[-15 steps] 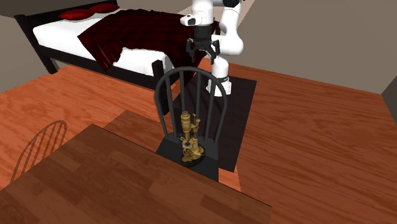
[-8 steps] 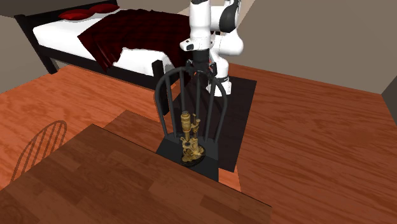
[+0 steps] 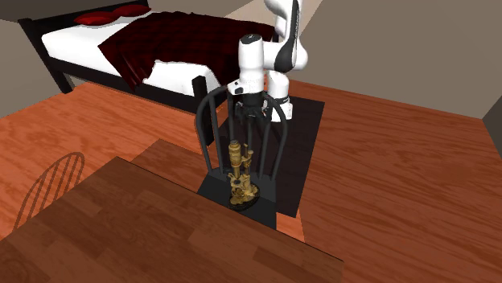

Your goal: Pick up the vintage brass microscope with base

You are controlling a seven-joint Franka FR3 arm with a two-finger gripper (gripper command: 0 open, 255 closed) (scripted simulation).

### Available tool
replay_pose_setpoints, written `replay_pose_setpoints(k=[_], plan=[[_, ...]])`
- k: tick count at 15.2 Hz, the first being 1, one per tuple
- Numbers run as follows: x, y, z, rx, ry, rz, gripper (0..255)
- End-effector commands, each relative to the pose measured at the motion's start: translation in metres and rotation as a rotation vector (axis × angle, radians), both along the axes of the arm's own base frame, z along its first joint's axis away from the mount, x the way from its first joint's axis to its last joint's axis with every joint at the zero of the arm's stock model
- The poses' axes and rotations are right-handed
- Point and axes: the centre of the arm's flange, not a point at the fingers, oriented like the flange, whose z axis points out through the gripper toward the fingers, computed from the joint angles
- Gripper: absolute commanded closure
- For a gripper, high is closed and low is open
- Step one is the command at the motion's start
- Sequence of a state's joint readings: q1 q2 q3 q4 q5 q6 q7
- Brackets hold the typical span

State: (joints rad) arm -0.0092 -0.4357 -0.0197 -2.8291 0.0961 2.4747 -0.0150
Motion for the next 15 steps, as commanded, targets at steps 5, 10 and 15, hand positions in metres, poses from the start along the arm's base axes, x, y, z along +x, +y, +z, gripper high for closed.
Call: replay_pose_setpoints(k=[5, 10, 15], plan=[[0.015, -0.001, -0.079, 0.007, -0.009, -0.029, 0], [0.018, -0.001, -0.111, 0.008, -0.01, -0.035, 0], [0.018, -0.001, -0.135, 0.008, -0.01, -0.035, 0]])
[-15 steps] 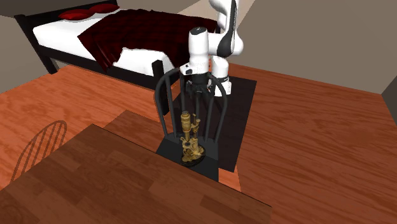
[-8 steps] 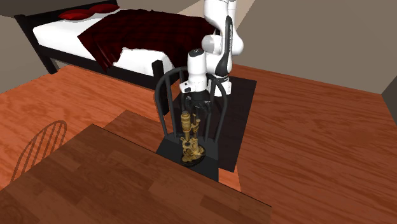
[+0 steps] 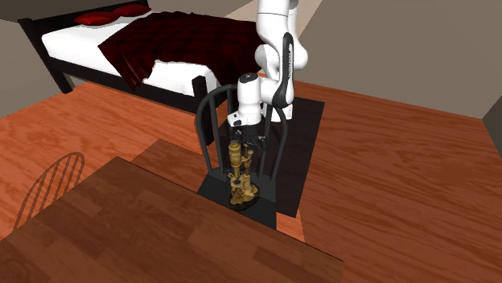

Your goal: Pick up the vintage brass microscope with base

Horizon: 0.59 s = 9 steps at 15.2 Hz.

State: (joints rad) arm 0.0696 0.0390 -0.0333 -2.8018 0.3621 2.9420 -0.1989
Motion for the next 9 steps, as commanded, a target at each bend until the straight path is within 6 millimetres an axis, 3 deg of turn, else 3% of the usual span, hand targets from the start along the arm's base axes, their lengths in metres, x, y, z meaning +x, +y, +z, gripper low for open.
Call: replay_pose_setpoints(k=[1, 2, 9], plan=[[-0.0047, -0.0019, -0.0102, -0.002, 0.014, -0.004, 0], [-0.0045, 0.0012, -0.0107, -0.002, 0.014, -0.004, 255], [-0.0004, 0.0013, -0.0098, -0.002, 0.014, -0.004, 255]])
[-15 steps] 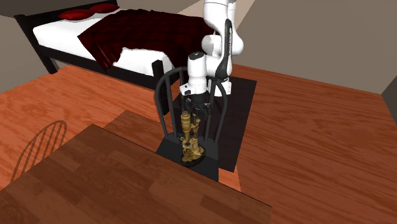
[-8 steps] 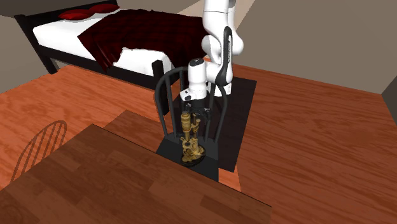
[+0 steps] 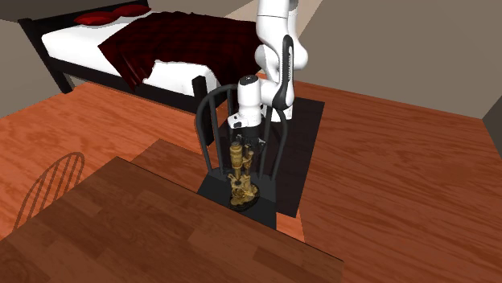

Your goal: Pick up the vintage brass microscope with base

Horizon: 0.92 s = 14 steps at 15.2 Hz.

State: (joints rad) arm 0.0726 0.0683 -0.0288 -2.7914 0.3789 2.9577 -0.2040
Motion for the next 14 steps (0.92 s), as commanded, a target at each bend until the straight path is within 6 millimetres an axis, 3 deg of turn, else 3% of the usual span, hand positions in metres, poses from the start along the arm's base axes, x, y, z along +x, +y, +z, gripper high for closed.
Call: replay_pose_setpoints(k=[1, 14], plan=[[-0.002, 0.0, -0.003, 0.0, 0.01, 0.001, 255], [-0.007, -0.003, 0.06, 0.0, 0.01, 0.001, 255]])
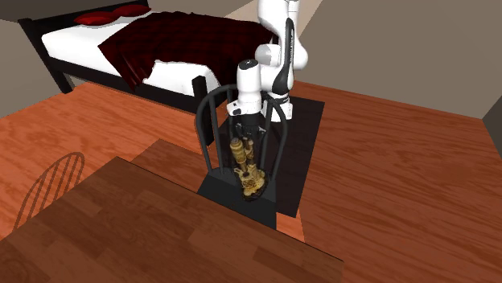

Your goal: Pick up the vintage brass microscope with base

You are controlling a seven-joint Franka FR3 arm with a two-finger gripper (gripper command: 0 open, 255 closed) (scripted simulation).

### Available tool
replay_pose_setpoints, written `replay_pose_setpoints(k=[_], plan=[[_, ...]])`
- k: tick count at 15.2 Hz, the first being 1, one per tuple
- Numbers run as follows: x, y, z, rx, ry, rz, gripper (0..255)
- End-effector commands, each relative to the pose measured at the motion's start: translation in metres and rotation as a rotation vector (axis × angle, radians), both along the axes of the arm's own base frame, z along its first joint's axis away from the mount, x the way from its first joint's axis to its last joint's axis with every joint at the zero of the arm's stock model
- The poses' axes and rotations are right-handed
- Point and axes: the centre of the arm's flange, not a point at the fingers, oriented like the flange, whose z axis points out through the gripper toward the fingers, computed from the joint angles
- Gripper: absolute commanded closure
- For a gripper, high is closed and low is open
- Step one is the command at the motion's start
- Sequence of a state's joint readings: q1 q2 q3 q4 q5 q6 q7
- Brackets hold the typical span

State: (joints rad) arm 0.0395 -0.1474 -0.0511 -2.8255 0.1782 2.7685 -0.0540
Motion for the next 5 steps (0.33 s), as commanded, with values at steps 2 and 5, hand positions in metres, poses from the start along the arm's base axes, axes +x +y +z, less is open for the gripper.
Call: replay_pose_setpoints(k=[2, 5], plan=[[0.0, 0.0, 0.016, 0.0, -0.001, 0.0, 255], [0.0, 0.0, 0.022, 0.0, -0.001, 0.0, 255]])
